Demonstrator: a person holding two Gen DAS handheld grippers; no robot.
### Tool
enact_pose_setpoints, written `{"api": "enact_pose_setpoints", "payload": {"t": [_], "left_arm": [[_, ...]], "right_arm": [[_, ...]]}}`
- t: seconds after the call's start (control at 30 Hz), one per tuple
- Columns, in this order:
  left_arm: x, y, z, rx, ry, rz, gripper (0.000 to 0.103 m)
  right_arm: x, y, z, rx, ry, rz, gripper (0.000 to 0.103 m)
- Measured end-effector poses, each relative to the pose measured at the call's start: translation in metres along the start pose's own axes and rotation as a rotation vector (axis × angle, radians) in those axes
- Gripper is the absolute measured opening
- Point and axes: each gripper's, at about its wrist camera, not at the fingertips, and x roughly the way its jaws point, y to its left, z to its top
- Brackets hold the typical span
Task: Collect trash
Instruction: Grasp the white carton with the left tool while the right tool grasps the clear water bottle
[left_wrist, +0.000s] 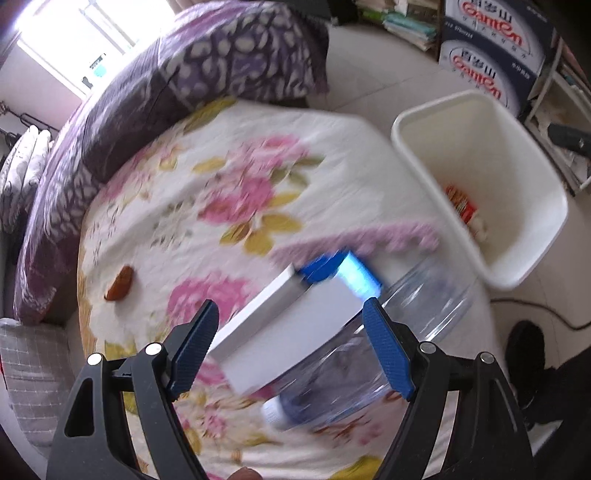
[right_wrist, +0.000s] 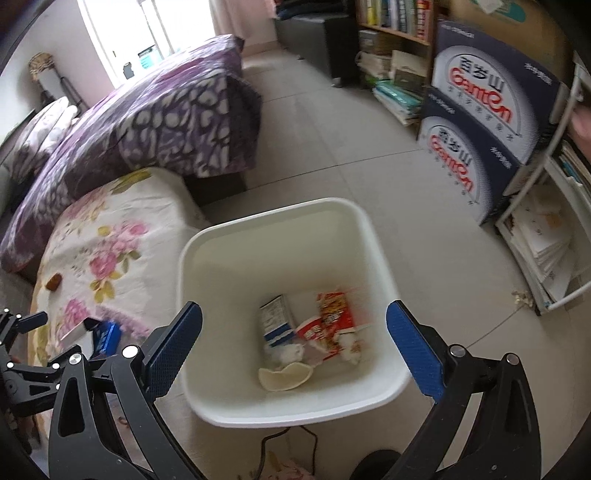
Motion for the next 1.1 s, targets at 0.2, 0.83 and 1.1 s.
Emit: {"api": "enact_pose_setpoints", "payload": {"t": [0.2, 0.83, 1.1], "left_arm": [[0.028, 0.011, -0.017, -0.002, 0.057, 0.039, 0.078], [0.062, 0.029, -0.028, 0.122, 0.049, -0.166, 0.089], [0.066, -0.005, -0.039, 0.289, 0.076, -0.07, 0.097]], "right_arm": [[0.007, 0.031, -0.01, -0.064, 0.033, 0.024, 0.096], [0.029, 0.084, -0.034, -0.199, 0.144, 0.081, 0.096], [0.023, 0.072, -0.028, -0.141, 0.133, 0.074, 0.096]]}}
